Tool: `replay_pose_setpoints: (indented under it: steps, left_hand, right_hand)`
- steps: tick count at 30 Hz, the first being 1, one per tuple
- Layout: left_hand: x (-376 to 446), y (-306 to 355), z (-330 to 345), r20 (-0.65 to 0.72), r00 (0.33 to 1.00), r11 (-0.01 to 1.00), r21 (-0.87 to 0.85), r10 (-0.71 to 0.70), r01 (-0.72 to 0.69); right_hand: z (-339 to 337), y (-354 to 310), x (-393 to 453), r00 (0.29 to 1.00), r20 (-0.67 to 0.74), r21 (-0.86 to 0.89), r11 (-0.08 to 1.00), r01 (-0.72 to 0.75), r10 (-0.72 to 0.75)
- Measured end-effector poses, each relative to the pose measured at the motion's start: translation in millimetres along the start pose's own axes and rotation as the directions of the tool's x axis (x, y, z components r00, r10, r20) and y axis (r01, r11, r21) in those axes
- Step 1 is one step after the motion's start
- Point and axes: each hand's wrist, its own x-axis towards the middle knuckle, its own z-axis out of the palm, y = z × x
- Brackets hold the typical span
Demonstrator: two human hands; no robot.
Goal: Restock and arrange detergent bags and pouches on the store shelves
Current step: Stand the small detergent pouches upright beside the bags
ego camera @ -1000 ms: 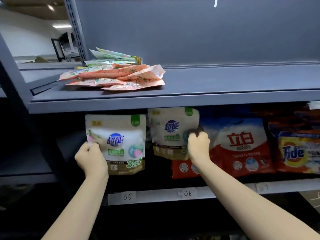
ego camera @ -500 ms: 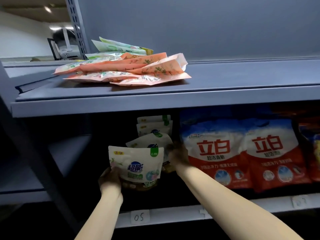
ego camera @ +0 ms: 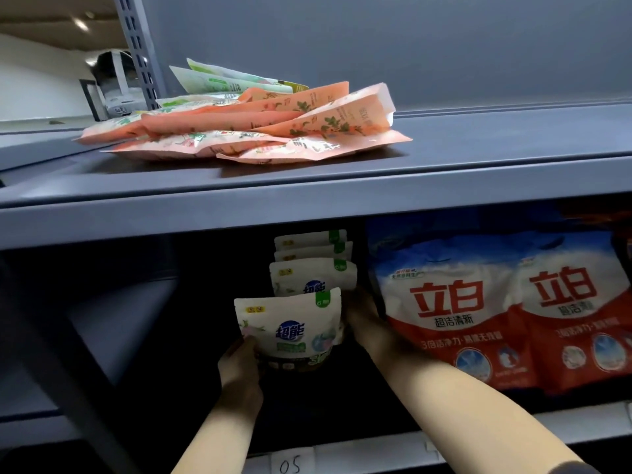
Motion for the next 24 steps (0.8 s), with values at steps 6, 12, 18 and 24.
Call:
replay_pose_setpoints:
  steps: [6,12,18,24]
  left_hand:
    - [7.8,-0.7,1.5,0.037,0.997,0.997,-0.01,-0.072,0.073]
    - [22.8,-4.2,14.7,0.098,0.993,0.998,0.031,-0.062,0.059]
    - [37.8,-8.6,33.2,0.111,0.994,0.998,0.056,-0.02,0.013]
    - [45.6,-12.5,46.4,0.153,0.987,0.978,0.193,0.054,-0.083]
  right_hand:
    - [10.6,-9.8,16.1,1.0,-0.015,0.091,0.996,-0.011,0.012]
    - [2.1,8.9,1.3,0.986,-0.121,0.083,0.989,0.123,-0.112]
    - [-3.3,32.8,-4.7,1.0,-0.011,-0.051,0.999,-0.006,0.006]
    - [6.0,42.8,3.9,0.972,0.236,0.214,0.975,-0.064,0.012]
